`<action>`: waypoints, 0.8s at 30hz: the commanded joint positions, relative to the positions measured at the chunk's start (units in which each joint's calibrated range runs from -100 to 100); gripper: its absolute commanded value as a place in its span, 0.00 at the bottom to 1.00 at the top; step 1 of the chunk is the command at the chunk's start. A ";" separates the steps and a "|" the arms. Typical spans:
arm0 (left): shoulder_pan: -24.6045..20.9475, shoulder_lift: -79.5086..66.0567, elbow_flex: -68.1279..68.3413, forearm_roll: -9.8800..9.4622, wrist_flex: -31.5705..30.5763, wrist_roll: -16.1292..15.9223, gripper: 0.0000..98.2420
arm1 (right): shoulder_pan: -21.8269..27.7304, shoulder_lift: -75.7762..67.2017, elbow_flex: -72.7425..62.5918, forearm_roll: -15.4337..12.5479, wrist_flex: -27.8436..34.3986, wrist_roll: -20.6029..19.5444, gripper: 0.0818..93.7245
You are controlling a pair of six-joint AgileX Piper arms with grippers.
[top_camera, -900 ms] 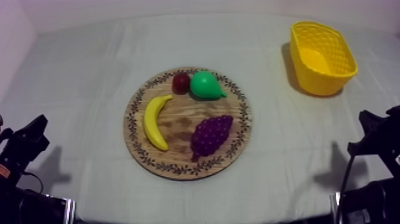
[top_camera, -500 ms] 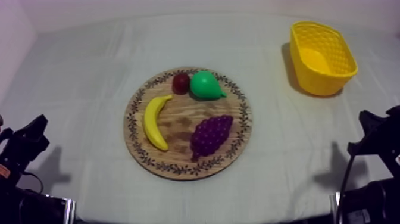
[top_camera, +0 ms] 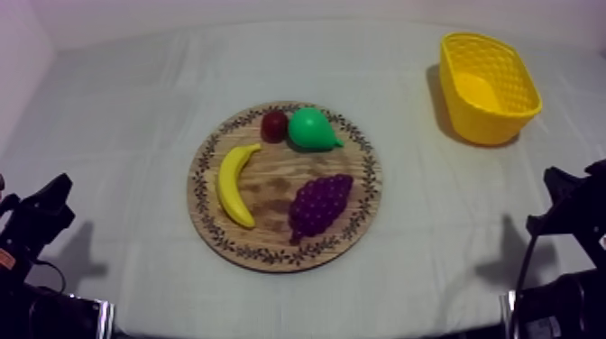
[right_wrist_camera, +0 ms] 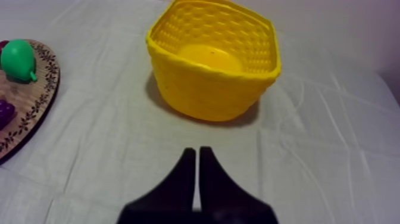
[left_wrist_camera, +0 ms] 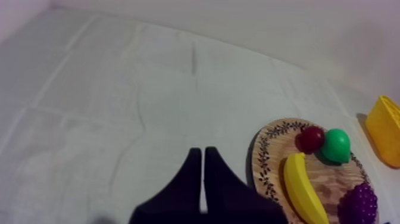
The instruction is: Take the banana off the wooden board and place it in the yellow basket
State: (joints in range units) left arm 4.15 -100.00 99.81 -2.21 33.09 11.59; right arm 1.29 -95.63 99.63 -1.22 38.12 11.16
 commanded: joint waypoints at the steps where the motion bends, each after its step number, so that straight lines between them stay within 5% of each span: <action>1: 0.01 0.00 -0.03 -0.01 -0.02 0.01 0.00 | 0.01 -0.04 0.04 0.02 0.03 0.00 0.00; 15: 0.01 0.00 -0.03 -0.01 -0.02 0.01 0.00 | -5.16 -0.11 0.04 -0.46 -0.50 -7.31 0.00; 24: 0.01 0.00 -0.03 -0.01 -0.02 -0.01 0.00 | -8.93 -0.12 0.04 -0.47 -0.34 -2.30 0.00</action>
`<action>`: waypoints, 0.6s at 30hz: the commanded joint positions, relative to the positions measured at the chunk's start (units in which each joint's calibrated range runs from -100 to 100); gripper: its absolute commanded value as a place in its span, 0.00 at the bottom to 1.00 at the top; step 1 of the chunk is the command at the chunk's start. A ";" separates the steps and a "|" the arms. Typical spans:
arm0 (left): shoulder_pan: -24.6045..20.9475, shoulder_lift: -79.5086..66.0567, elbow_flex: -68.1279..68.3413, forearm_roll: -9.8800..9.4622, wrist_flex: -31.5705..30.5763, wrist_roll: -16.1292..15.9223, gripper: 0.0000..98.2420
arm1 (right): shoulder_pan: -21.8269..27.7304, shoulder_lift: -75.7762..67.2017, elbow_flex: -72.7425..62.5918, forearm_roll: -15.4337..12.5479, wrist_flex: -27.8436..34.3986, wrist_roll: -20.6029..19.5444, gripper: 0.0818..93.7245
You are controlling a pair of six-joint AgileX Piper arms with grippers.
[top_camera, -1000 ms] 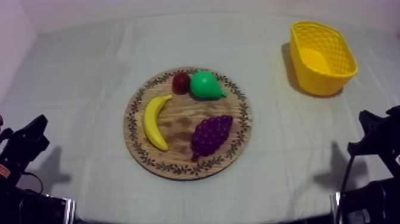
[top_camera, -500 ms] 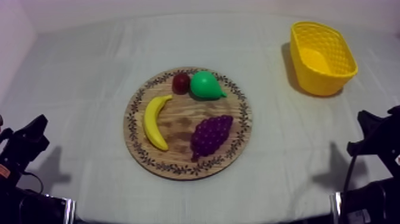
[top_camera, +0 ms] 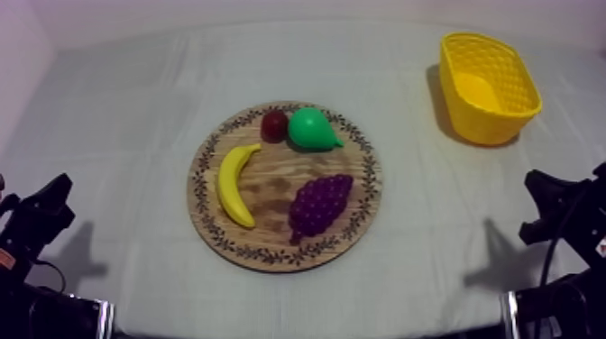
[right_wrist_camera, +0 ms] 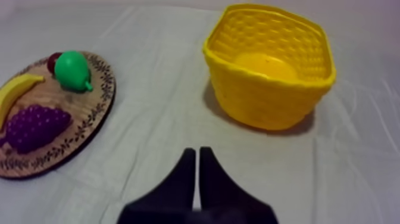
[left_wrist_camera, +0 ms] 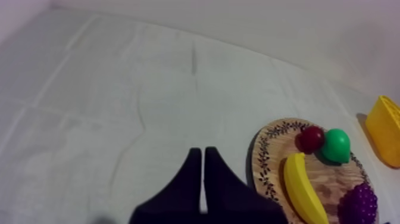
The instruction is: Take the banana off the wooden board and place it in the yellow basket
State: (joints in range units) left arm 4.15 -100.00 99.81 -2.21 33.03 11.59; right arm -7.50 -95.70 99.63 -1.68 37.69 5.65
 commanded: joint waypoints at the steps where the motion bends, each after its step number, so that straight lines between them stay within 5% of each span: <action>1: 0.01 0.00 -0.03 -0.01 0.03 0.00 0.00 | -0.23 -0.05 -0.03 0.02 0.37 3.31 0.01; 10: 0.01 0.00 -0.03 -0.01 0.03 0.00 0.00 | -1.03 4.35 -2.49 0.62 -0.35 -1.62 0.01; 18: 0.01 0.00 -0.03 -0.01 0.03 0.03 0.00 | -0.05 20.85 -24.39 -2.40 6.40 -3.22 0.00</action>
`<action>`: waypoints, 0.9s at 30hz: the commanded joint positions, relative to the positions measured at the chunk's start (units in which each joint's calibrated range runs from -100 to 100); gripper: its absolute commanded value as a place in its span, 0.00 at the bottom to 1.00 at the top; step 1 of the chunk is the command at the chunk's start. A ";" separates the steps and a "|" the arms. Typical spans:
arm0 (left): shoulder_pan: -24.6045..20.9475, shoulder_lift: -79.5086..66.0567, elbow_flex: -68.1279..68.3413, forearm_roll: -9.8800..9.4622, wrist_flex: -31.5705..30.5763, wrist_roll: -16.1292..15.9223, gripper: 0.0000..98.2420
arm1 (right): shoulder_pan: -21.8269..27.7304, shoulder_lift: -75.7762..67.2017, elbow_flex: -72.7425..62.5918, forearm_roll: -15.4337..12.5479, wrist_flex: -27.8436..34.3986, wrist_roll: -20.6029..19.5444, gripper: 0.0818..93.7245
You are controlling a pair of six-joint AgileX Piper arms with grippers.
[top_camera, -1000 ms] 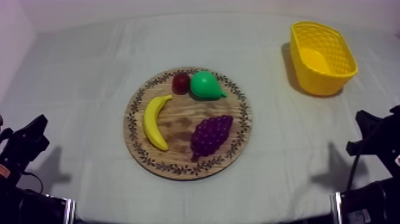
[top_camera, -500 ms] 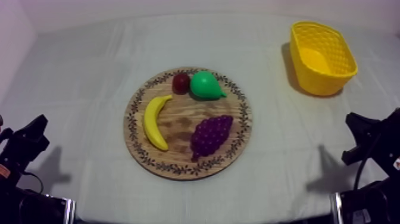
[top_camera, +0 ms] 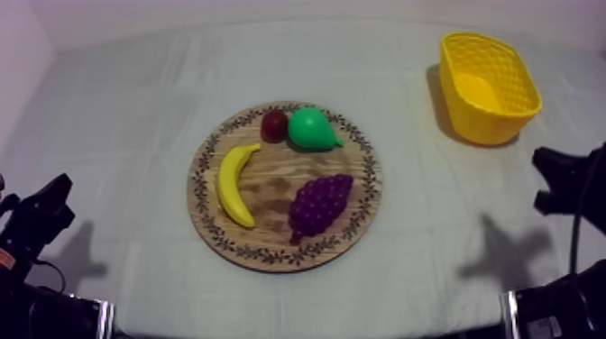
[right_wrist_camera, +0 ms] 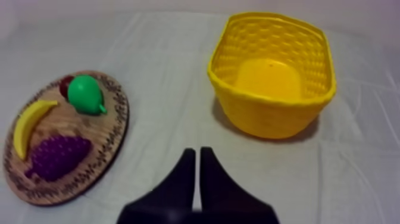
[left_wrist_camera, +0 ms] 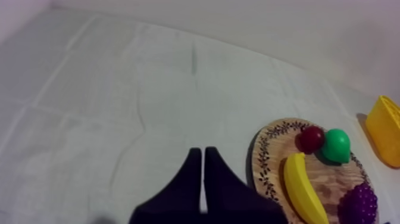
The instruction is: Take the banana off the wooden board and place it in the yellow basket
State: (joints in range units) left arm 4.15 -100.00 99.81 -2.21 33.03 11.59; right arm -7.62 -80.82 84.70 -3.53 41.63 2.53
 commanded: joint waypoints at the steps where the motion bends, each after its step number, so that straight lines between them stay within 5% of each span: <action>1: 0.01 0.00 -0.03 -0.01 0.03 0.03 0.00 | 0.17 8.28 -12.81 -1.11 3.90 -0.05 0.00; 13: 0.01 0.00 -0.03 -0.01 0.03 0.01 0.00 | 0.49 35.61 -49.51 -6.23 24.39 -1.26 0.00; 27: 0.01 0.00 -0.03 -0.01 0.03 0.01 0.00 | -12.20 60.71 -69.65 -2.74 35.81 -10.88 0.00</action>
State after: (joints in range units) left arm 4.15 -100.00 99.81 -2.21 33.08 11.59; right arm -17.65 -24.71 16.75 -6.22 77.11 -7.27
